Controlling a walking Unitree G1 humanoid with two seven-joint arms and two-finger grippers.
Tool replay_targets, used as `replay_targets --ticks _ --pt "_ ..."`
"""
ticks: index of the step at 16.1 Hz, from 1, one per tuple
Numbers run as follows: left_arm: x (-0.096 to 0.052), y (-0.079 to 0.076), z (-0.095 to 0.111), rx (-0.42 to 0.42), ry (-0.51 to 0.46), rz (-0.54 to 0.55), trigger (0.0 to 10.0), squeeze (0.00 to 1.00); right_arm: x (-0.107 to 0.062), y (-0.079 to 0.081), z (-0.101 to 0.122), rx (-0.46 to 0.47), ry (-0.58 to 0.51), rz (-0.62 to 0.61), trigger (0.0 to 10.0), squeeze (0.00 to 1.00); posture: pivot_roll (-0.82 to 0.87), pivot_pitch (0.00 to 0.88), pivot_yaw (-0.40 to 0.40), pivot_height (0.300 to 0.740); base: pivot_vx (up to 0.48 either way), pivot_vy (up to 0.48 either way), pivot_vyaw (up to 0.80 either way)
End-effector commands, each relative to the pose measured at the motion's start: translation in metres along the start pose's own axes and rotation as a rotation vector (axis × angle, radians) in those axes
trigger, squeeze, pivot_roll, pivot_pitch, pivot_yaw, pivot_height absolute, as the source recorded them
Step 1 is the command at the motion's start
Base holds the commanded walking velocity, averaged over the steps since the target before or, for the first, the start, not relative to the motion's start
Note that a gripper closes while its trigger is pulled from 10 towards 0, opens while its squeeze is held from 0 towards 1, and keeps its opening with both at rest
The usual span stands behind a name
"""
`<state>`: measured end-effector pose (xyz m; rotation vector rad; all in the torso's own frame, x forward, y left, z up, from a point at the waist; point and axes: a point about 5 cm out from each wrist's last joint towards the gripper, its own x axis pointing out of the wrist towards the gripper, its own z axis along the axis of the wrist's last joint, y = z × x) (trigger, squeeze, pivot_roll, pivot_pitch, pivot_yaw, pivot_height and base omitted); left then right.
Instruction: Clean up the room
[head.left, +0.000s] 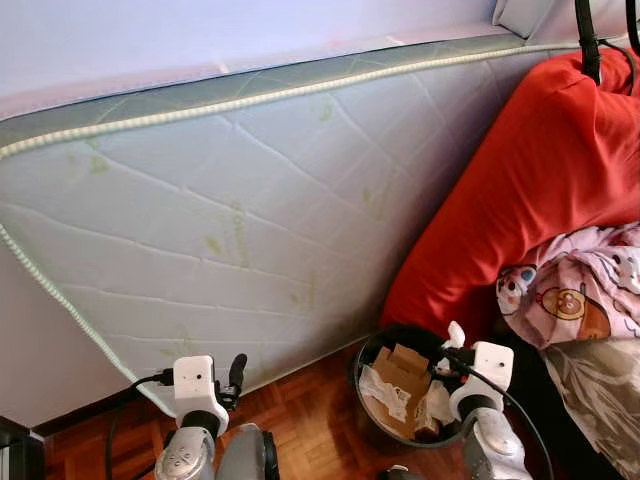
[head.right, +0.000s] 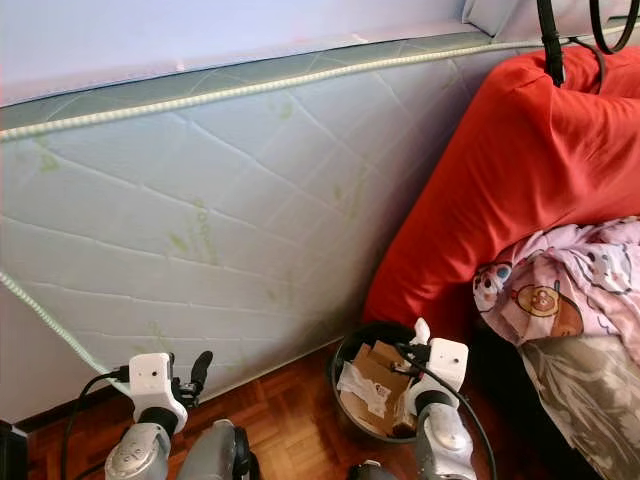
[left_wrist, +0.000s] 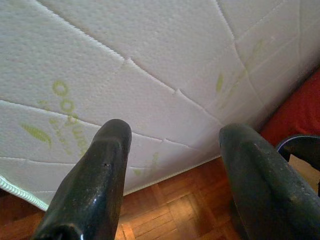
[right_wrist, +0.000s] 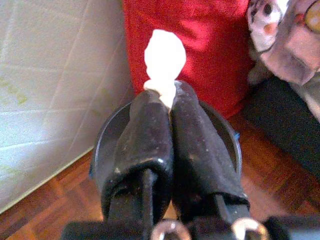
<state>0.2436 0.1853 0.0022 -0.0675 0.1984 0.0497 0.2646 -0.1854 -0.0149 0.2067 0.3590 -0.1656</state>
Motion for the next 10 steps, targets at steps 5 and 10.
replay_targets --ticks 5,10 --pt "-0.0046 -0.0037 -0.0049 -0.014 0.027 -0.013 10.0 0.00 -0.0035 -0.0100 -0.0082 0.031 0.042 -0.039 10.0 0.00 0.04 0.154 -0.072 0.657 0.000 0.000 -0.58" --pt "-0.0081 -0.0059 -0.0073 -0.007 0.040 -0.025 10.0 0.00 -0.0033 -0.0042 -0.0108 0.007 0.061 -0.006 10.0 0.00 0.04 0.157 -0.072 0.657 0.104 0.000 0.00"
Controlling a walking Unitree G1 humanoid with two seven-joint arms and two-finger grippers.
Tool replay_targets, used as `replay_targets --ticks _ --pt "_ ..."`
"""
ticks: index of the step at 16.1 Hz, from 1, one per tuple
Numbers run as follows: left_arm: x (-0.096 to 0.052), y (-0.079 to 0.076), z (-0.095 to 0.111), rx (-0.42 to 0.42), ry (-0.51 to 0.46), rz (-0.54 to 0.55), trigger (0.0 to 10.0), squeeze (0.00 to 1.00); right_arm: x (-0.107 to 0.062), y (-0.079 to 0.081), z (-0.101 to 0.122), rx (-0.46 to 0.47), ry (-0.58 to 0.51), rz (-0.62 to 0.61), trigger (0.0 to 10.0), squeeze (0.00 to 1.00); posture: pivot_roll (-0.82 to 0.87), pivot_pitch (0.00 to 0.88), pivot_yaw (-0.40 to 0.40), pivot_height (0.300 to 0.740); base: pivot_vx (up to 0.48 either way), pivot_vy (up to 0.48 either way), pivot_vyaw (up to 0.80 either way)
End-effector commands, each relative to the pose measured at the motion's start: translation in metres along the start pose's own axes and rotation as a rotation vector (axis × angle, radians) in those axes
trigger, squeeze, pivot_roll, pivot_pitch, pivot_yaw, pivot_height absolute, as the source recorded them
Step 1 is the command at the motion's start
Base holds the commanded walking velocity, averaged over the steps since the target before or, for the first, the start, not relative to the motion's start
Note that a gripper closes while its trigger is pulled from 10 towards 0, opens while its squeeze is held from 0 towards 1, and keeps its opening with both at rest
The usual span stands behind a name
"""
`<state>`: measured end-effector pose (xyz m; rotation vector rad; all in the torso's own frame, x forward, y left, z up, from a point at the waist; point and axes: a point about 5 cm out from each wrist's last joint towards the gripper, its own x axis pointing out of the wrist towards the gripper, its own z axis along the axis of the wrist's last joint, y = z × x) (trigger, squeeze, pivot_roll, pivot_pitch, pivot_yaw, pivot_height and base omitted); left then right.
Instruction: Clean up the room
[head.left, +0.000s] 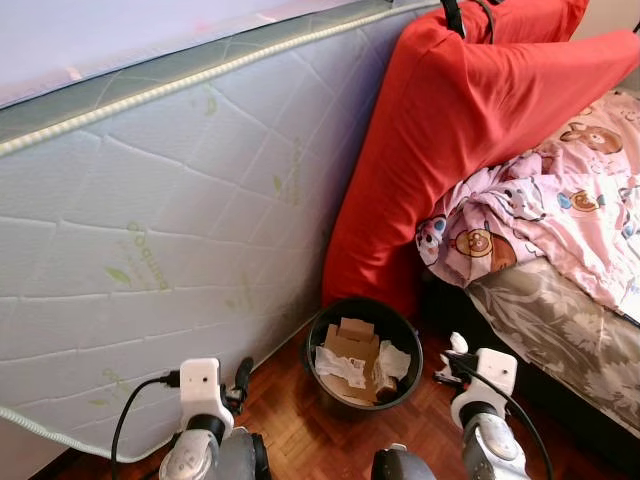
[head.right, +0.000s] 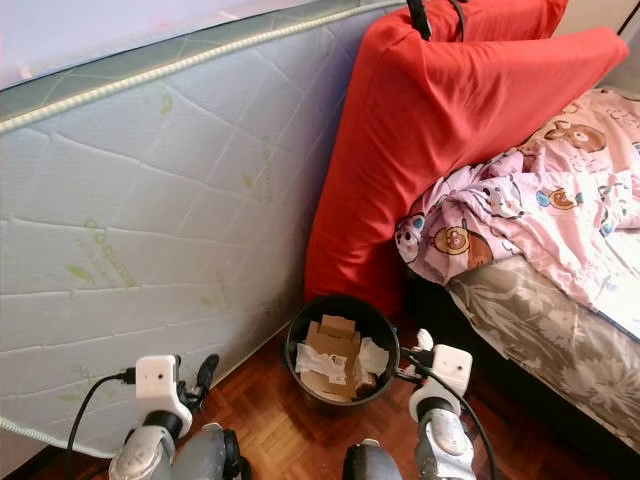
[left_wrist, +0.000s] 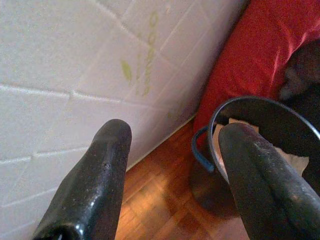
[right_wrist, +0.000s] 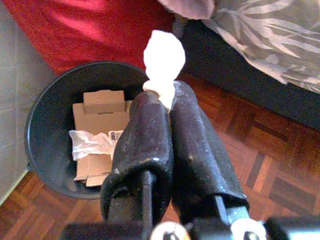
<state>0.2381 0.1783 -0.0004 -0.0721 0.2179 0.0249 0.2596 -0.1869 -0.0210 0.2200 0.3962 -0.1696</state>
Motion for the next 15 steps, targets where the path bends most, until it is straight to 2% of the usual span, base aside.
replay_targets --ticks 1,3,5,6,8,12,15 --pt "-0.0035 0.0006 -0.0035 -0.006 0.021 -0.001 10.0 0.00 -0.0004 0.0011 -0.0038 -0.016 0.027 0.013 10.0 0.00 0.04 0.159 -0.072 0.657 0.270 0.000 0.00" --pt "-0.0046 0.0012 -0.0038 -0.005 0.022 -0.001 10.0 0.00 0.0003 0.0044 -0.0038 -0.022 0.034 0.043 10.0 0.00 0.04 0.166 -0.072 0.657 0.276 0.000 0.00" --pt "-0.0054 0.0019 -0.0044 -0.003 0.026 -0.001 10.0 0.00 0.0012 0.0067 -0.0013 -0.100 0.023 0.071 10.0 0.00 0.05 0.173 -0.071 0.657 0.291 0.000 0.00" --pt "-0.0061 0.0023 -0.0048 -0.002 0.028 -0.001 10.0 0.00 0.0011 0.0075 0.0003 -0.132 0.007 0.080 10.0 0.00 0.05 0.176 -0.070 0.657 0.292 0.000 0.80" --pt "-0.0076 0.0036 -0.0057 0.001 0.033 0.001 10.0 0.00 0.0002 0.0081 -0.0030 -0.066 0.019 0.064 10.0 0.00 0.05 0.181 -0.068 0.657 0.306 0.000 0.40" --pt "-0.0086 0.0040 -0.0060 0.005 0.038 -0.002 10.0 0.00 -0.0004 0.0091 -0.0053 -0.091 0.030 0.069 10.0 0.00 0.05 0.185 -0.062 0.657 0.314 0.000 0.00" --pt "-0.0102 0.0036 -0.0052 0.000 0.030 -0.004 10.0 0.00 -0.0012 0.0068 -0.0093 -0.101 0.059 0.051 10.0 0.00 0.05 0.199 -0.061 0.657 0.000 0.000 0.00"
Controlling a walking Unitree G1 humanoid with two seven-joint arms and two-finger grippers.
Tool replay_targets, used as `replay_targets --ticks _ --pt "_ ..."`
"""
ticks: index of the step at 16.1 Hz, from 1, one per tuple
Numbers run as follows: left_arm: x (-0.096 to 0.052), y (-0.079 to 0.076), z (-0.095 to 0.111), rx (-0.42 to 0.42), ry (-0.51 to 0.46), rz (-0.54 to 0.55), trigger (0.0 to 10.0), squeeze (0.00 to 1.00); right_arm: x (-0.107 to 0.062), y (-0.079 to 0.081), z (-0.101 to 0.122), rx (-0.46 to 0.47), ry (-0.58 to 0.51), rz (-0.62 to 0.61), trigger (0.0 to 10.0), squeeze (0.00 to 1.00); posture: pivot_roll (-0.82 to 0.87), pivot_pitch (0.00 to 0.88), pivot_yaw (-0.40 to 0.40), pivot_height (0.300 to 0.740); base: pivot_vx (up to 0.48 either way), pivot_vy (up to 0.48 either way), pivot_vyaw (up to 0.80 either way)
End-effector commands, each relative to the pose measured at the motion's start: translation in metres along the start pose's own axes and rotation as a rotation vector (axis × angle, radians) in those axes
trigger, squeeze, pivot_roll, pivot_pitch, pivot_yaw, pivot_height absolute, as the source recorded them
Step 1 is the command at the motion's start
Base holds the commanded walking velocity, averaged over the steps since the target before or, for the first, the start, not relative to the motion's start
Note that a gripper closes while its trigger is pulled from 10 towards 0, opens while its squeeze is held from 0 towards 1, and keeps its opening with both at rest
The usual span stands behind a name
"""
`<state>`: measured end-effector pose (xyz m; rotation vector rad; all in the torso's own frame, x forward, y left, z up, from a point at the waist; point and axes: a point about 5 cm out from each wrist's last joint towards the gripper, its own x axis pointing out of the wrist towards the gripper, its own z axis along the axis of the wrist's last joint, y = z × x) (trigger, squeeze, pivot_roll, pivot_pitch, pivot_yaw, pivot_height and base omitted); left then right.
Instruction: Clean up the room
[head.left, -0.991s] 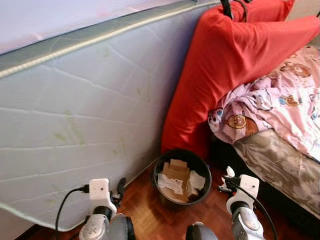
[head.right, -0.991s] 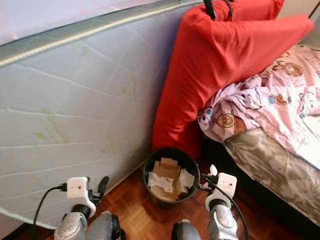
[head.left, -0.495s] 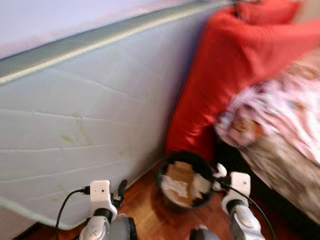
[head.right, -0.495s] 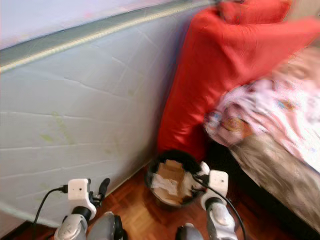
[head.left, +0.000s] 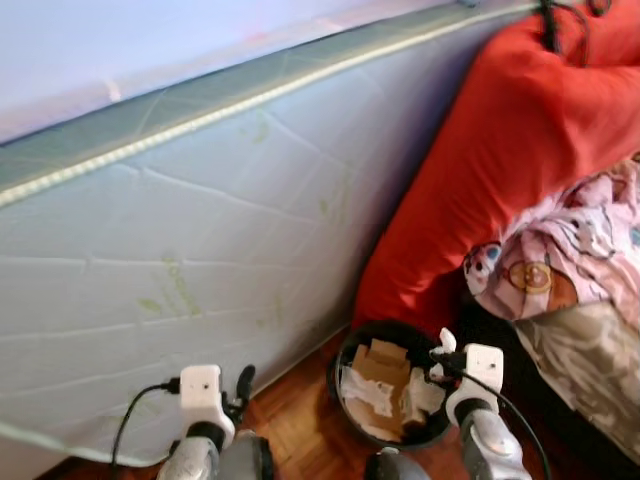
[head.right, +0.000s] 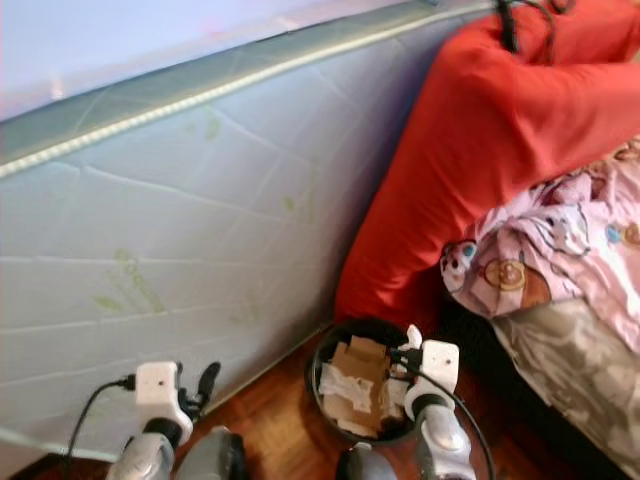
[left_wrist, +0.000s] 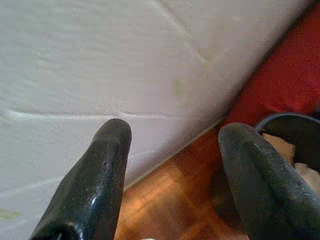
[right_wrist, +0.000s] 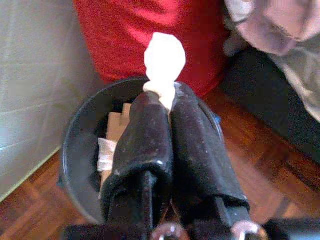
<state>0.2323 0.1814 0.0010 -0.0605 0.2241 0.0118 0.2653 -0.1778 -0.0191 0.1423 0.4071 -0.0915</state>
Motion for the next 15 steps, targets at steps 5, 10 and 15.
replay_targets --ticks 5,10,15 --pt "-0.015 0.000 -0.007 -0.011 0.022 0.004 10.0 0.00 -0.005 -0.007 -0.021 0.008 0.152 -0.045 10.0 0.00 0.07 0.247 -0.062 0.657 0.000 0.000 0.00" --pt "-0.026 0.002 0.004 -0.003 -0.006 -0.005 10.0 0.00 0.009 -0.003 -0.001 0.061 0.154 -0.064 10.0 0.64 0.10 0.310 -0.058 0.657 0.000 0.000 0.00" --pt "-0.051 0.003 0.006 -0.002 0.013 0.007 10.0 0.00 0.015 0.000 0.011 0.037 0.132 -0.042 10.0 1.00 0.13 0.379 -0.063 0.657 0.000 0.000 0.00"
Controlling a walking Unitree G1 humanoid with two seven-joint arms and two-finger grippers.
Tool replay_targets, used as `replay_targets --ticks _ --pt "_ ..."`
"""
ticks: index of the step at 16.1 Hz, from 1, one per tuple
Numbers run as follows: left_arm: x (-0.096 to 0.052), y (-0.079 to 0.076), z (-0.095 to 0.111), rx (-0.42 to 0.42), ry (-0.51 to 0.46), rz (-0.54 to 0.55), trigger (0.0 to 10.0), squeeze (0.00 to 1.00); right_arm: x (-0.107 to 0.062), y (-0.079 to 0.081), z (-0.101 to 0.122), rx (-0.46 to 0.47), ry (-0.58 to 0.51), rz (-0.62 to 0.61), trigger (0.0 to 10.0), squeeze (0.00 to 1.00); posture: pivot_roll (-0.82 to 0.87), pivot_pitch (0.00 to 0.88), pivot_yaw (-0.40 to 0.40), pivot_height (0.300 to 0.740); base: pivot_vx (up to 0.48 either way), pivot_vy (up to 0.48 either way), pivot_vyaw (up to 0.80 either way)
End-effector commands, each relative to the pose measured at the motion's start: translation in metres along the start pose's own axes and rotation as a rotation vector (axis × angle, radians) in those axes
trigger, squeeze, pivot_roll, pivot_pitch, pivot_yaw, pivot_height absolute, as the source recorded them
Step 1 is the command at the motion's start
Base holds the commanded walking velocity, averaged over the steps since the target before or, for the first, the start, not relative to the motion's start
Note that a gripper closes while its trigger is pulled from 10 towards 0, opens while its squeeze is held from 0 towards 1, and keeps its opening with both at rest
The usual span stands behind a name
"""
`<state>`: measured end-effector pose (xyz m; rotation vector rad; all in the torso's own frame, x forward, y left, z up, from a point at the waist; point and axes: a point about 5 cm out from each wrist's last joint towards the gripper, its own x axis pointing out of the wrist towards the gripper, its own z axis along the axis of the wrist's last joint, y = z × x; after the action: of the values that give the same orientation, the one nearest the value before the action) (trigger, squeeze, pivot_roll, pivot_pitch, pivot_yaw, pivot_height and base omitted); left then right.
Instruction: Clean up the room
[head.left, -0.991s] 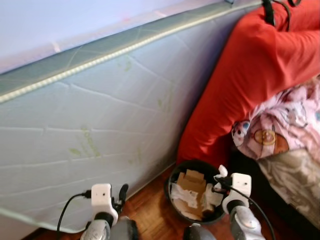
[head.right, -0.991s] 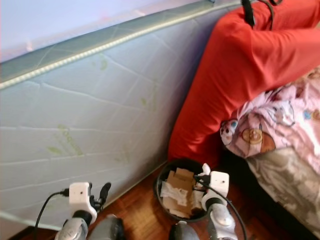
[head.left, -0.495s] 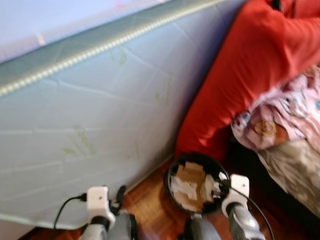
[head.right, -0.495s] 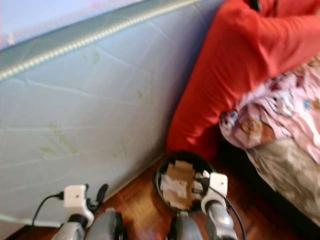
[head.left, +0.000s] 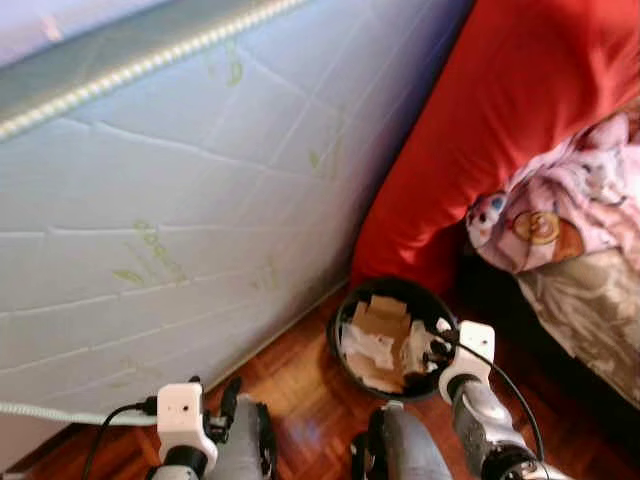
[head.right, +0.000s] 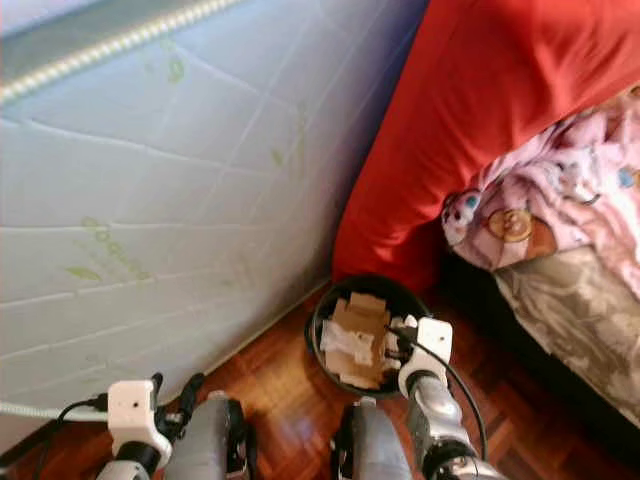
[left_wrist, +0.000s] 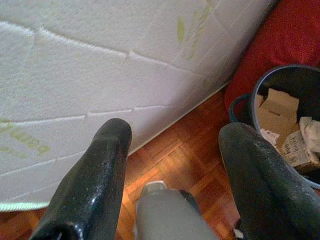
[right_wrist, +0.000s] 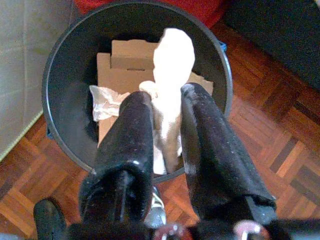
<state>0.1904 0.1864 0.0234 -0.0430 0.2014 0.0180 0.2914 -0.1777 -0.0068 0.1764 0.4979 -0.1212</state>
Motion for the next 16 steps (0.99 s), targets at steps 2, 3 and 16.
replay_targets --ticks 2,3,16 --pt "-0.012 0.000 -0.010 -0.017 0.057 0.009 10.0 0.00 -0.001 -0.001 -0.006 -0.021 0.027 0.003 10.0 1.00 0.14 0.391 -0.065 0.657 0.000 0.000 0.00" --pt "-0.015 -0.001 -0.009 -0.018 0.064 0.011 10.0 0.00 -0.001 0.000 -0.004 -0.031 0.023 0.014 10.0 1.00 0.14 0.394 -0.066 0.657 0.000 0.000 0.00" --pt "0.008 0.004 -0.024 -0.012 0.146 0.019 10.0 0.00 -0.021 -0.011 -0.045 0.017 0.061 0.042 10.0 0.00 0.10 0.268 -0.061 0.677 0.000 0.000 0.00"
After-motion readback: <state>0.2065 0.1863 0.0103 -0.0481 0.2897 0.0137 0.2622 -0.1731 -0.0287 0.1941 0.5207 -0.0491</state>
